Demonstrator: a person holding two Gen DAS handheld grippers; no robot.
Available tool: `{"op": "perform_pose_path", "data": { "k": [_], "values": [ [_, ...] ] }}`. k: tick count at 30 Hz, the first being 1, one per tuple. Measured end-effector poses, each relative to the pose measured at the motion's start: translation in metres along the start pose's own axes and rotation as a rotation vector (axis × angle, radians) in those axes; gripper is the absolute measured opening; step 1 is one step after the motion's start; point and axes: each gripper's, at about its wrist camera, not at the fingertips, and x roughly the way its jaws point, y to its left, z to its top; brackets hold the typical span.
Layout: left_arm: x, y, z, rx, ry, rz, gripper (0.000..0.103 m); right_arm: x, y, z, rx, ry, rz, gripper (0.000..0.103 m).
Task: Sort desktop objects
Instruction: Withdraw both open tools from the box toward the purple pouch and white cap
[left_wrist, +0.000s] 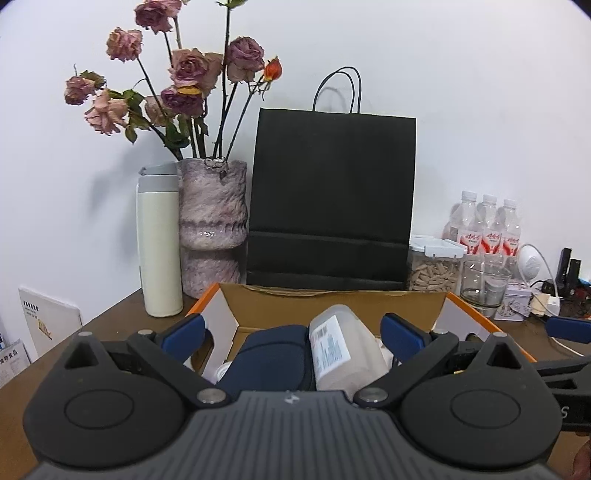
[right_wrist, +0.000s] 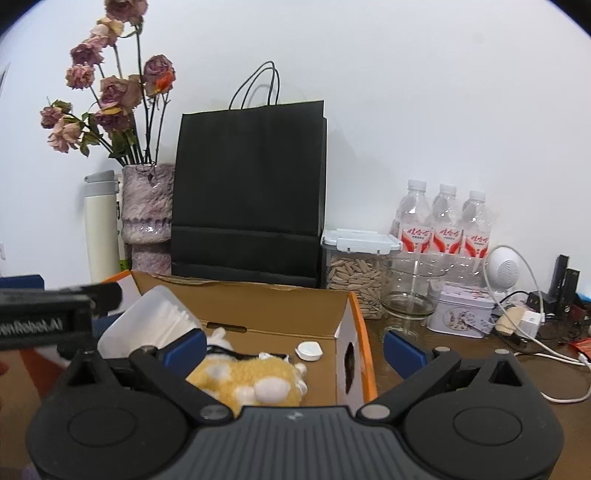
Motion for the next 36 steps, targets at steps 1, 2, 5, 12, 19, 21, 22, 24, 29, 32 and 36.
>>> {"op": "perform_pose_path", "data": {
  "k": [1, 2, 5, 12, 19, 21, 22, 24, 29, 32, 36],
  "values": [
    [-0.004, 0.001, -0.001, 0.000, 0.003, 0.001, 0.103, -0.005, 0.000, -0.002, -0.004, -0.001, -0.004, 0.102],
    [-0.008, 0.003, -0.003, 0.000, 0.005, 0.002, 0.103, -0.010, 0.000, -0.005, -0.007, 0.000, -0.008, 0.102],
    [-0.019, 0.007, -0.009, -0.005, 0.019, 0.005, 0.103, -0.024, 0.001, -0.013, -0.022, 0.012, -0.018, 0.102],
    [-0.041, 0.012, -0.021, 0.005, 0.061, -0.003, 0.103, -0.054, 0.005, -0.030, -0.057, 0.042, -0.016, 0.103],
    [-0.053, 0.007, -0.037, 0.058, 0.146, -0.026, 0.103, -0.071, 0.000, -0.043, -0.033, 0.096, 0.007, 0.103],
    [-0.054, 0.006, -0.041, 0.067, 0.172, -0.032, 0.103, -0.073, -0.001, -0.046, -0.029, 0.133, 0.032, 0.103],
    [-0.054, 0.006, -0.043, 0.073, 0.188, -0.038, 0.103, -0.073, -0.002, -0.047, -0.026, 0.149, 0.043, 0.103],
    [-0.054, 0.005, -0.047, 0.081, 0.215, -0.044, 0.103, -0.075, -0.003, -0.051, -0.024, 0.179, 0.057, 0.103],
    [-0.052, 0.001, -0.057, 0.107, 0.278, -0.077, 0.103, -0.075, -0.003, -0.056, -0.027, 0.213, 0.052, 0.103],
    [-0.049, -0.004, -0.060, 0.122, 0.297, -0.091, 0.103, -0.071, -0.005, -0.059, -0.016, 0.246, 0.047, 0.103],
    [-0.041, -0.009, -0.062, 0.129, 0.340, -0.107, 0.103, -0.064, -0.010, -0.061, -0.001, 0.284, 0.026, 0.103]
  ]
}}
